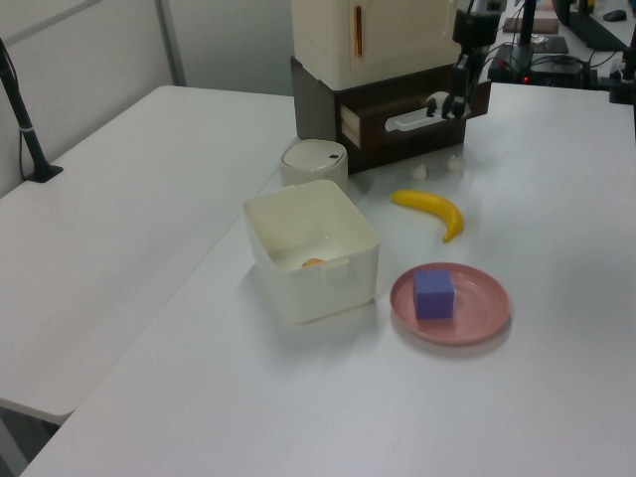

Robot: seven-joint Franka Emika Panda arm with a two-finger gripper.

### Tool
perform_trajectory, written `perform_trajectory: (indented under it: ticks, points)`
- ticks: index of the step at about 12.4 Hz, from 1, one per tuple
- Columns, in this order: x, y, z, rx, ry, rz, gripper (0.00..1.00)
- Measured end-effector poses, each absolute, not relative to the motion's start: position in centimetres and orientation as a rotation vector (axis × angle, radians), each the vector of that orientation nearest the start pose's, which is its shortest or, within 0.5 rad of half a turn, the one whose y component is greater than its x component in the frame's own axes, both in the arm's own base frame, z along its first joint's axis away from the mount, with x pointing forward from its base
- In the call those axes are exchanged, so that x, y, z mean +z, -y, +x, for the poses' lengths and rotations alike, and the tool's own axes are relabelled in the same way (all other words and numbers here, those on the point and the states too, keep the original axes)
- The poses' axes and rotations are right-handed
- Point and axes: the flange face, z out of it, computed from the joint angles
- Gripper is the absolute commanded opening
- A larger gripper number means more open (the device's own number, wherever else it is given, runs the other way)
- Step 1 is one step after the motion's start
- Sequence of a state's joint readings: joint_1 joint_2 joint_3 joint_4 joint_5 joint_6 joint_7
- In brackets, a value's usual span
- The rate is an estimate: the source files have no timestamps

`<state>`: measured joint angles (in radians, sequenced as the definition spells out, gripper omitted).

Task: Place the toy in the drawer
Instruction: 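Carry the held panda toy over the open wooden drawer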

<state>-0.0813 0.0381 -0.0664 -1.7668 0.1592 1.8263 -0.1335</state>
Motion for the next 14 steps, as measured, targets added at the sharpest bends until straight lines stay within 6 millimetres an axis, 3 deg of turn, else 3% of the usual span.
perform_trajectory:
  ticks: [6,11,14]
  points:
    - [57.1,7.4,56.4,-0.098,0.012,-2.974,0.00]
    - [55.9,8.4,57.2,-0.091,0.003,-2.980,0.00]
    - [55.1,10.4,58.0,-0.140,-0.175,-2.982,0.00]
